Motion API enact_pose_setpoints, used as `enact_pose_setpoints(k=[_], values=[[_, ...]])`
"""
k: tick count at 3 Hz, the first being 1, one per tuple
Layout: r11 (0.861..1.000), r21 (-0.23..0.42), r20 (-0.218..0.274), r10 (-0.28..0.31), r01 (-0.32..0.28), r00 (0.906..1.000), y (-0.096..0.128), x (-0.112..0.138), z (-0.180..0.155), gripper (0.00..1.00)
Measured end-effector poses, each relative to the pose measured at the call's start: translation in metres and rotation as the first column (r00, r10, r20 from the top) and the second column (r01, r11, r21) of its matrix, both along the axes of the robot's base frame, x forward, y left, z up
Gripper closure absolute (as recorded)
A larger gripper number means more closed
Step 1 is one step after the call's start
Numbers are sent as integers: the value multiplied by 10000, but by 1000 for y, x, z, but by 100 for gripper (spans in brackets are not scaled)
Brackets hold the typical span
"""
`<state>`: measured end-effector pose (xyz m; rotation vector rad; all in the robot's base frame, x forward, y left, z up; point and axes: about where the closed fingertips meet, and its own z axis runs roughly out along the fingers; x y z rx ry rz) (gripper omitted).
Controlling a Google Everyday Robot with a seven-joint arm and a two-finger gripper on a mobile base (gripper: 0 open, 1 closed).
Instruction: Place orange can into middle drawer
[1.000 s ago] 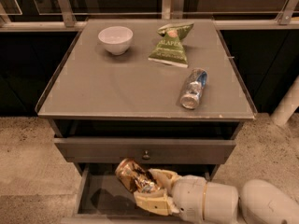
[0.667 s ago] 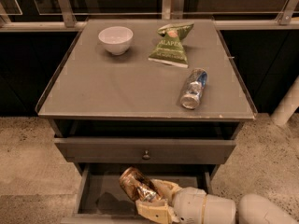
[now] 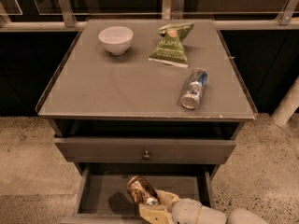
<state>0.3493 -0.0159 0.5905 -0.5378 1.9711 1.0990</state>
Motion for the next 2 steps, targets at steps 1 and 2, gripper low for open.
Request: enact_pose_setpoints(k=[1, 2], values=[[10000, 1, -1, -1, 1, 10000, 0, 0, 0, 100], [9996, 186, -183, -223, 226, 9996, -13, 0, -16, 100]])
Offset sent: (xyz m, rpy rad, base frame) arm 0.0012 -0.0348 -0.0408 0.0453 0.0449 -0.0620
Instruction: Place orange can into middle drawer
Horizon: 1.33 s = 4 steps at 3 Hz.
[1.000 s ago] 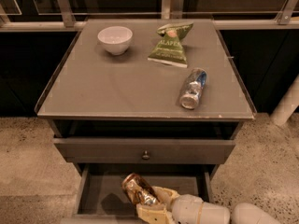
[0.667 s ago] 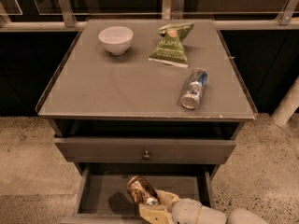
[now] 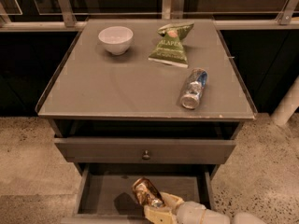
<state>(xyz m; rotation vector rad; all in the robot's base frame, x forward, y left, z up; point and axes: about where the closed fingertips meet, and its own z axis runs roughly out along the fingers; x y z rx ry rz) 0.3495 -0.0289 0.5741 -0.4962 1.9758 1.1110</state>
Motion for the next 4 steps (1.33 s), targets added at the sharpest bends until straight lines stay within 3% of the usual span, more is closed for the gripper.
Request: enact_pose_setpoints(k=[2, 4], values=[[9938, 826, -586, -692, 739, 9959, -32, 16, -50, 100], [9794, 1285, -1495, -1360, 1556, 9794, -52, 53, -111, 100]])
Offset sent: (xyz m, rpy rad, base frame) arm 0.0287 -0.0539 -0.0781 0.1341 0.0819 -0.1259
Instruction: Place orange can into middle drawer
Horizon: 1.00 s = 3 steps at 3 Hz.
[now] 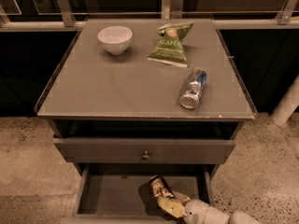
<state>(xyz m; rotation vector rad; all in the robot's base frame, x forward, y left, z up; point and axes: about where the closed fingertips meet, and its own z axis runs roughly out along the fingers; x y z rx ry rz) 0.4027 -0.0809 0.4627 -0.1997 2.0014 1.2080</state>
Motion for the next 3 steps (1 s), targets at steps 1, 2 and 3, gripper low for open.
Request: enact_pose_setpoints(k=[1, 2, 3], values=[[9995, 190, -512, -245, 255, 9984, -2, 15, -29, 100], [9995, 203, -519, -250, 260, 9983, -2, 15, -30, 81], [9995, 203, -519, -250, 260, 9983, -2, 15, -30, 58]])
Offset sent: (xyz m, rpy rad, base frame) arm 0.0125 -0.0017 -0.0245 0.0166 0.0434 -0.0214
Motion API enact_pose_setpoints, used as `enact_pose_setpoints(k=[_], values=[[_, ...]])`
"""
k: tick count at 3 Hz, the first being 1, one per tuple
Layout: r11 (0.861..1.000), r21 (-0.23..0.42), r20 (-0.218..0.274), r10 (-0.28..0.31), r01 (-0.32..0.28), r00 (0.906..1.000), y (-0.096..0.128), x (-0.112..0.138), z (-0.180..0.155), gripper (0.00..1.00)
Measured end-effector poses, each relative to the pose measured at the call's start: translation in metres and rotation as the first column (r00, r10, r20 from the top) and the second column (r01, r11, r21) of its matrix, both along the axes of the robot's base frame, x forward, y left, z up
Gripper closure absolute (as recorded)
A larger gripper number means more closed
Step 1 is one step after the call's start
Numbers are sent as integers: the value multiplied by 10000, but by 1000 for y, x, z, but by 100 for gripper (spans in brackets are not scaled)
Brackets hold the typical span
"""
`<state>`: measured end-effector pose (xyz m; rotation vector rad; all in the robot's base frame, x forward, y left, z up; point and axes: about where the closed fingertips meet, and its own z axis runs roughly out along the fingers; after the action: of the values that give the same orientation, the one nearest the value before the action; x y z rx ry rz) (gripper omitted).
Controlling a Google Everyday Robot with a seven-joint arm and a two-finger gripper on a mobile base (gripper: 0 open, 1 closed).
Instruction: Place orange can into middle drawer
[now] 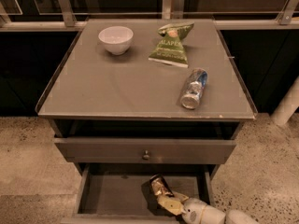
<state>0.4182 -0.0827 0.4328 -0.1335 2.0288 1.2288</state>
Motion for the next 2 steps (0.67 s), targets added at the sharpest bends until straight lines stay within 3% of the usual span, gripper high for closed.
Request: enact_pose_setpoints(k=[2], values=[[10000, 1, 0, 1, -1, 10000, 0, 0, 0, 11]])
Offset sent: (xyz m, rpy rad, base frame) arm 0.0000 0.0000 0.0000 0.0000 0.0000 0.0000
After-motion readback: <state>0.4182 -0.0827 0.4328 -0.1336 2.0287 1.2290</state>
